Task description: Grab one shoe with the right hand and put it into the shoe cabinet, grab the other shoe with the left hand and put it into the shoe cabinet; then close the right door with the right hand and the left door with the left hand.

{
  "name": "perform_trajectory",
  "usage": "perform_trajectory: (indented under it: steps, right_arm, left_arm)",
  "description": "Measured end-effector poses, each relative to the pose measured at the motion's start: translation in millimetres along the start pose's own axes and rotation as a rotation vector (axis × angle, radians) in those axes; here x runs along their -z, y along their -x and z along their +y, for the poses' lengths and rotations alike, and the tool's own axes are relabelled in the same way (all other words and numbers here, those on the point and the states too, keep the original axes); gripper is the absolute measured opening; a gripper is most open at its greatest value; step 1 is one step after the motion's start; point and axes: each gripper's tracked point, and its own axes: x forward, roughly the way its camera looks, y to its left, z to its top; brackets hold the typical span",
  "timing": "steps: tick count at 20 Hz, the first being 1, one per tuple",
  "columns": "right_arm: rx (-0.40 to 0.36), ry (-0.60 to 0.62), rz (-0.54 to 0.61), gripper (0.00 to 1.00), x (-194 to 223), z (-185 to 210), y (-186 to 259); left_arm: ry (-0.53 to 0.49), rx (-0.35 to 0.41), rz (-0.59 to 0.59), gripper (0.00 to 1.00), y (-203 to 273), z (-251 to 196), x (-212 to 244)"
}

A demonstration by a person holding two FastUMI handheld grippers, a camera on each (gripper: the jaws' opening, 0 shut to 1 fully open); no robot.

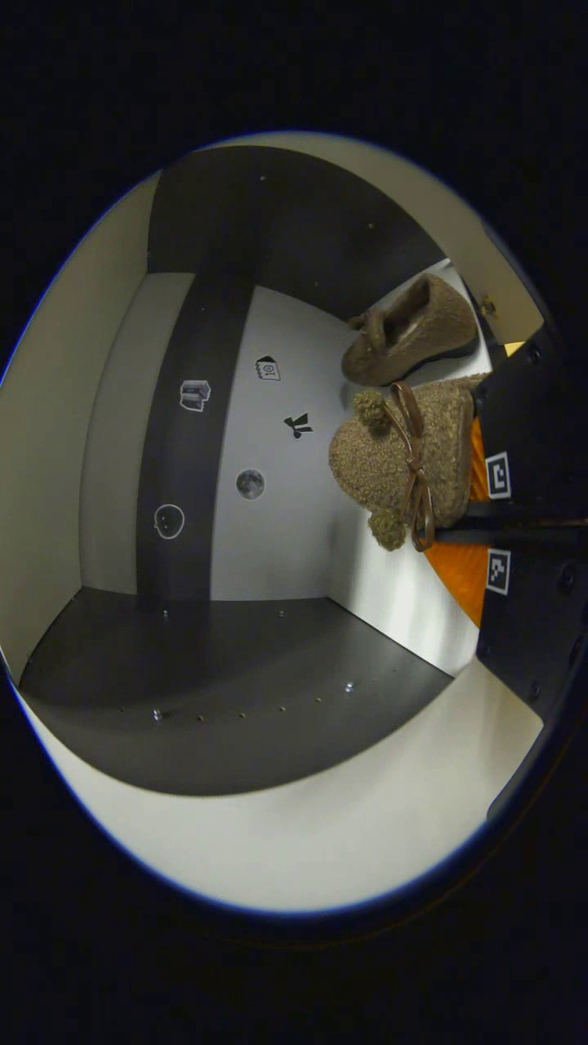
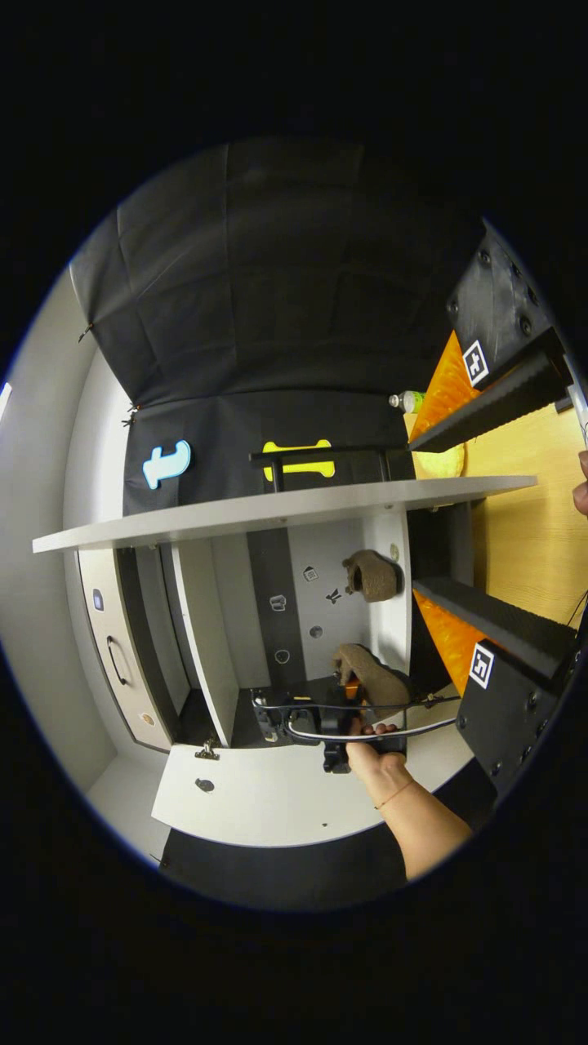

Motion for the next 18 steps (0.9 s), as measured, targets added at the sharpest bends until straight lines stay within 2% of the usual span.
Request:
perform_trajectory:
  steps: [2,5,9,12,15,18]
  right_arm:
    - [0.016,0.004,0.007,0.98,2.6,-9.3,-0.6]
    - [0.042,-0.009,0.023,0.98,2.9,-23.0,-1.5]
    - [0.097,-0.007,0.011,0.98,-4.7,-47.1,-3.0]
    - [0.135,-0.003,0.014,0.98,-5.3,-60.9,-4.3]
    - [0.153,-0.008,0.014,0.98,-3.3,-69.3,-4.8]
    - [0.161,-0.012,0.017,0.98,-1.9,-74.7,-4.7]
  left_arm:
    - [-0.022,-0.014,0.020,0.08,-27.2,-4.0,-8.2]
    - [0.002,-0.021,0.072,0.08,-70.2,-5.7,-6.3]
    - [-0.053,-0.064,0.136,0.08,-114.5,-3.8,10.4]
    - [-0.043,-0.053,0.155,0.08,-128.3,-7.2,19.8]
    - [-0.076,-0.064,0.159,0.08,-130.0,-6.1,21.0]
    - [-0.123,-0.063,0.163,0.17,-128.4,-9.9,22.1]
